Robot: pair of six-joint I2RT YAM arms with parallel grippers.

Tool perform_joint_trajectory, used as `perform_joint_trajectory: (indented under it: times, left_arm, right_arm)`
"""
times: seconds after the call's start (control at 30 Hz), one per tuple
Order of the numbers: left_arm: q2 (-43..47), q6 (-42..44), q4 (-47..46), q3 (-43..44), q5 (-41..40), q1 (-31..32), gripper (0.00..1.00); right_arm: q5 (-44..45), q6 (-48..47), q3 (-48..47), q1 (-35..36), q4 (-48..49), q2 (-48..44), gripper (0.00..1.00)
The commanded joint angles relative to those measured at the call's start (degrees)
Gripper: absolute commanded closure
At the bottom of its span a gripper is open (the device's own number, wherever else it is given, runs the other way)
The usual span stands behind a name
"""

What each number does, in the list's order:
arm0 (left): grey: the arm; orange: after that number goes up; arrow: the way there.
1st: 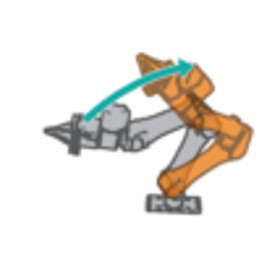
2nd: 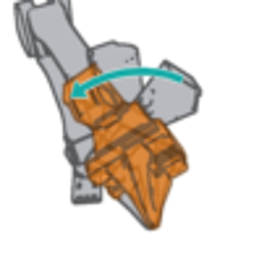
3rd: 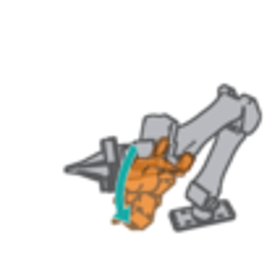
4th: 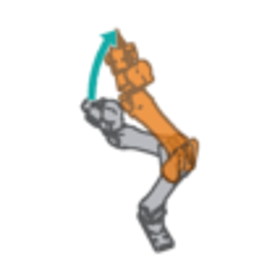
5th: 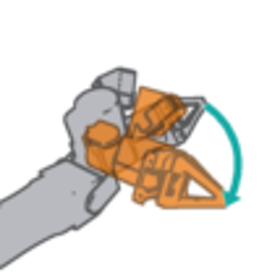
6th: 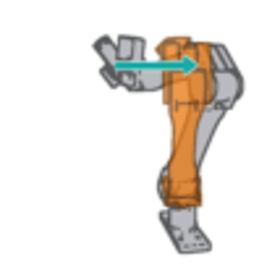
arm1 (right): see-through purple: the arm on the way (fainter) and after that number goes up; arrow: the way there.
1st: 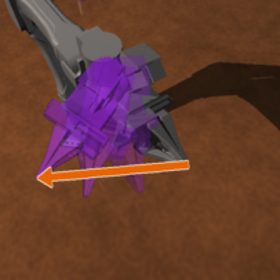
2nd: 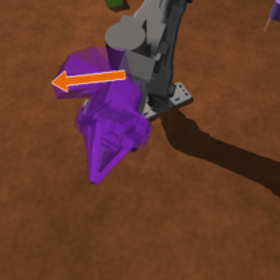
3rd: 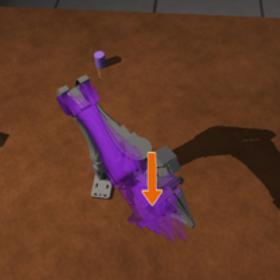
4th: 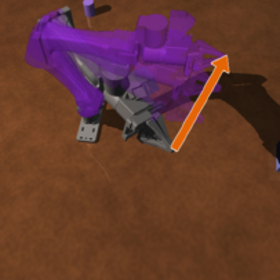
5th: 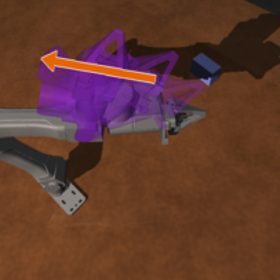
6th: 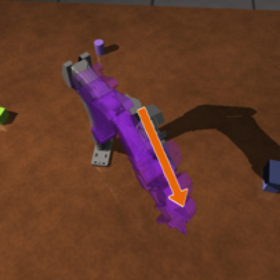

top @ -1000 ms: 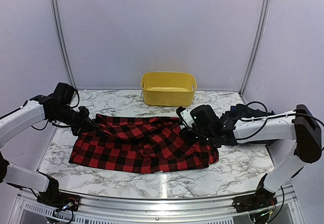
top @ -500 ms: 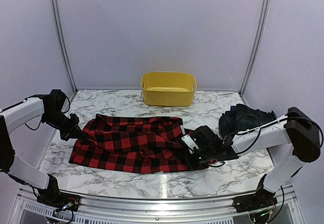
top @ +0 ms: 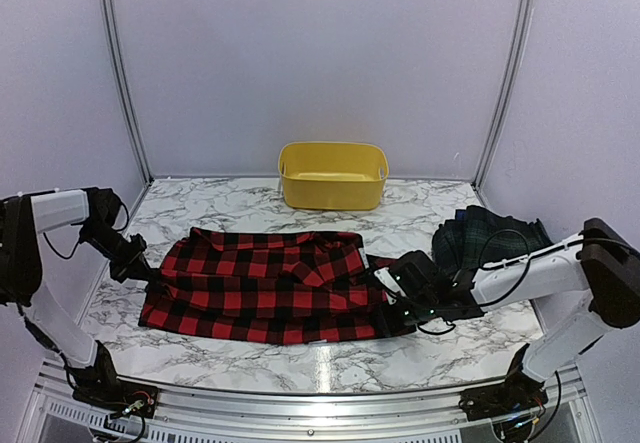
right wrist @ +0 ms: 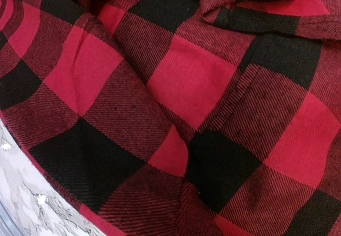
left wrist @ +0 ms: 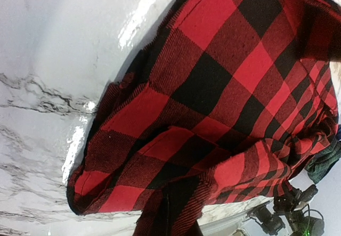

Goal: Fold and stack the mixed laundry pile
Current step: Smooth out the 1/3-folded shirt at the center of the board.

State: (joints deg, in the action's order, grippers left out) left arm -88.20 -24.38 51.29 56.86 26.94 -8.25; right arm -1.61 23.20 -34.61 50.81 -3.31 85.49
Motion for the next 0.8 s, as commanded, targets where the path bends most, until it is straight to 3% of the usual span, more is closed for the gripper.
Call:
perform_joint_trajectory:
  times: [0.0,0.13,0.27,0.37,0.47,0.6,0.77]
  left_arm:
    - [-2.5,3.3,1.1,-0.2,4.4,-0.2,1.00]
    - [-2.6,3.5,0.9,-1.5,2.6,0.2,0.96]
    - [-1.2,3.3,1.3,-2.2,-3.8,0.1,0.67]
    - [3.7,2.2,1.2,0.4,-12.1,0.1,0.37]
    - [6.9,4.1,0.9,4.2,-15.3,0.5,0.22]
    - [6.1,6.4,0.5,7.7,-14.7,4.4,0.21]
    - [4.9,4.3,-0.7,8.4,-17.3,12.1,0.22]
  right_arm:
    - [1.0,-0.5,-0.9,-0.5,-5.8,-4.2,0.86]
    - [-1.0,-2.9,-3.1,-0.6,-7.2,-8.0,0.84]
    - [-5.7,-5.1,-4.9,-0.6,-9.2,-12.9,0.76]
    - [-5.1,-5.8,-6.2,-0.6,-11.3,-17.2,0.70]
    - [-3.5,-6.8,-9.0,-0.6,-13.2,-18.2,0.60]
    - [-6.0,-8.2,-14.1,-0.5,-14.3,-13.3,0.55]
    - [-4.3,-7.4,-18.0,-0.5,-20.4,-9.9,0.57]
